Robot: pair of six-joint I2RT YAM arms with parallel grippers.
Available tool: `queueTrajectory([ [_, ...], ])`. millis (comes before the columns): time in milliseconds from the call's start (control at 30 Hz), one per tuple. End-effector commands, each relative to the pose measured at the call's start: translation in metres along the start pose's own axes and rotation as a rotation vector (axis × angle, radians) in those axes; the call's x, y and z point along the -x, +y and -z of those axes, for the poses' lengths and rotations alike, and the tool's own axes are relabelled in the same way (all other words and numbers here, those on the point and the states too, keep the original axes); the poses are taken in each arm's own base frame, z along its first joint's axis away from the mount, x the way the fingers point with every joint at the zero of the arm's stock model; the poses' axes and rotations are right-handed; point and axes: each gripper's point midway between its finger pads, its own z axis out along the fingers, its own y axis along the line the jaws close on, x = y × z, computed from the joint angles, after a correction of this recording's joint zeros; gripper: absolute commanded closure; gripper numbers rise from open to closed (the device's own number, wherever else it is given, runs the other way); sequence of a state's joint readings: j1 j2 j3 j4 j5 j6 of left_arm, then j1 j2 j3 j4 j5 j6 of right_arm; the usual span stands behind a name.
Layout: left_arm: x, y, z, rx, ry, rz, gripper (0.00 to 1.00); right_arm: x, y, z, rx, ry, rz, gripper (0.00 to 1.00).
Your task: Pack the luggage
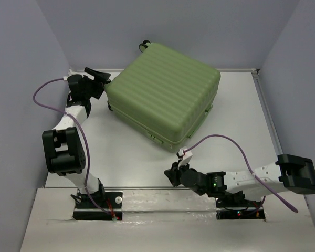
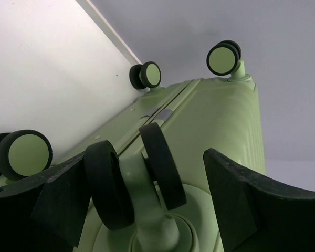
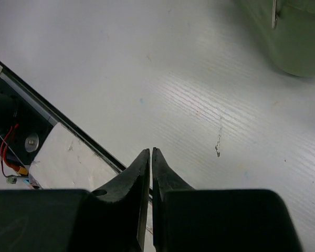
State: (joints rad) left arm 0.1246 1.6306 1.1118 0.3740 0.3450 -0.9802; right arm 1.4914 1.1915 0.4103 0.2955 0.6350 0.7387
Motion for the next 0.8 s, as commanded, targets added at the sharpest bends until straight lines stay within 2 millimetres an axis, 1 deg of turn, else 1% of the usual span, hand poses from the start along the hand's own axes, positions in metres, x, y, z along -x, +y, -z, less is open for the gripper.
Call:
queueTrajectory([
  [0,0.012,-0.016,-0.004,-0.067,-0.02,0.024,0.09,0.007,0.003,0.001,0.006,-0.024,-0.035,0.89],
  [133,0.015,-0.015,-0.007,-0.066,-0.021,0.039,0.13,0.006,0.002,0.002,0.005,-0.021,-0.04,0.89],
  [267,0.019,-0.025,-0.009,-0.099,-0.021,0.06,0.15,0.004,0.0,0.002,0.0,-0.013,-0.042,0.89],
  [333,0.02,-0.027,-0.01,-0.104,-0.022,0.062,0.16,0.003,0.0,0.002,-0.002,-0.01,-0.042,0.89],
  [400,0.021,-0.027,-0.011,-0.103,-0.023,0.062,0.19,0.003,0.0,0.002,-0.002,-0.01,-0.045,0.89],
  [433,0.021,-0.027,-0.011,-0.104,-0.024,0.061,0.25,0.003,0.0,0.002,-0.002,-0.01,-0.045,0.89],
  [467,0.022,-0.027,-0.012,-0.104,-0.024,0.063,0.27,0.004,0.001,0.002,-0.001,-0.011,-0.046,0.89],
  [533,0.019,-0.026,-0.014,-0.106,-0.005,0.077,0.3,0.005,0.002,0.002,-0.001,-0.011,-0.041,0.89],
  [567,0.018,-0.023,-0.017,-0.102,0.001,0.085,0.3,0.005,0.002,0.002,-0.002,-0.01,-0.037,0.89],
  [600,0.018,-0.025,-0.017,-0.106,0.008,0.094,0.28,0.005,0.002,0.002,-0.001,-0.011,-0.037,0.89],
  [700,0.018,-0.03,-0.02,-0.119,0.021,0.104,0.19,0.006,0.002,0.003,-0.001,-0.013,-0.035,0.89],
  [767,0.02,-0.033,-0.021,-0.125,0.02,0.107,0.17,0.007,0.002,0.003,-0.002,-0.016,-0.035,0.89],
])
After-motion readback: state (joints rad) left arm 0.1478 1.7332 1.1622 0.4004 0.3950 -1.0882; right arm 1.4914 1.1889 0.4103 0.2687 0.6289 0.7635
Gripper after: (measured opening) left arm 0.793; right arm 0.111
